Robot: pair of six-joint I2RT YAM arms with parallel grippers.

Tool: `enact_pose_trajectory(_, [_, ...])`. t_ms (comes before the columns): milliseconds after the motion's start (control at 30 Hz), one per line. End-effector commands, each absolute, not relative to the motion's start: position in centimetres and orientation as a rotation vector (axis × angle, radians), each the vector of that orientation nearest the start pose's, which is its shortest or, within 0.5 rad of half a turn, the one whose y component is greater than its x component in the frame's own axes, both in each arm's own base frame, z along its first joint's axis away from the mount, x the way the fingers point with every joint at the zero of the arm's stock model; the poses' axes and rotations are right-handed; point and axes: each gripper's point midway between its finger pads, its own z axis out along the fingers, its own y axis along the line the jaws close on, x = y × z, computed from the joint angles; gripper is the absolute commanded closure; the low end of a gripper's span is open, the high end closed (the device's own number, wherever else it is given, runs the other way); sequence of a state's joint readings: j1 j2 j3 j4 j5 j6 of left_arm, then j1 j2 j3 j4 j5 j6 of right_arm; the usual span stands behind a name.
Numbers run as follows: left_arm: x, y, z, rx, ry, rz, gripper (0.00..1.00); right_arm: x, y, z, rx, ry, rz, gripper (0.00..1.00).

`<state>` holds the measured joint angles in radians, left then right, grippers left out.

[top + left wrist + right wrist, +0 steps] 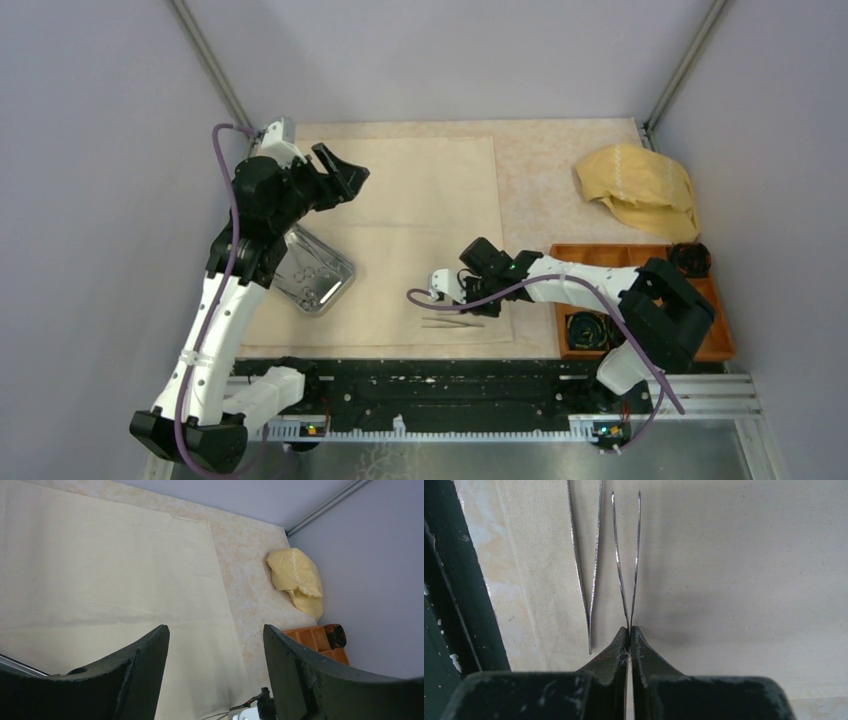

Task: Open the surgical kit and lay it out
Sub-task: Place the medical item in the surgical kit.

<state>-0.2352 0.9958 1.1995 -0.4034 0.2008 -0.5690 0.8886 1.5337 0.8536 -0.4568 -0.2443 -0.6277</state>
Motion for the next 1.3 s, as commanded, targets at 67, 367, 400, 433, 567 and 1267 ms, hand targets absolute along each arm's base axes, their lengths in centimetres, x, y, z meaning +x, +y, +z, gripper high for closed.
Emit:
enact_pose_trajectory(67, [31.5, -13.7, 37.5, -0.129, 1.773, -0.778, 0.25, 19.4, 27.4, 4.2, -1.884, 1.871, 0.413, 1.0])
enact_pose_trajectory(367, [31.5, -13.6, 37.3, -0.135, 1.775, -0.773, 0.25, 19.5, 27.4, 3.9, -1.885, 1.891, 0.409, 0.99])
enact_pose_trajectory(400, [31.5, -13.6, 37.3, -0.134, 1.775, -0.773, 0.25, 19.4, 27.4, 3.8, -1.887, 1.894, 0.41, 0.99])
enact_pose_trajectory(433, [31.5, -13.6, 37.3, -0.136, 1.777, -0.772, 0.25, 19.4, 27.4, 3.7, -1.89, 1.898, 0.411, 0.99])
enact_pose_trajectory(567, [31.4, -13.6, 37.3, -0.136, 1.777, -0.772, 0.25, 19.1, 27.2, 3.5, -1.897, 1.903, 0.413, 0.98])
enact_pose_trajectory(1267, [31.1, -13.4, 36.9, -0.14, 1.784, -0.769, 0.24, 19.2, 27.1, 2.9, -1.881, 1.939, 0.385, 0.9])
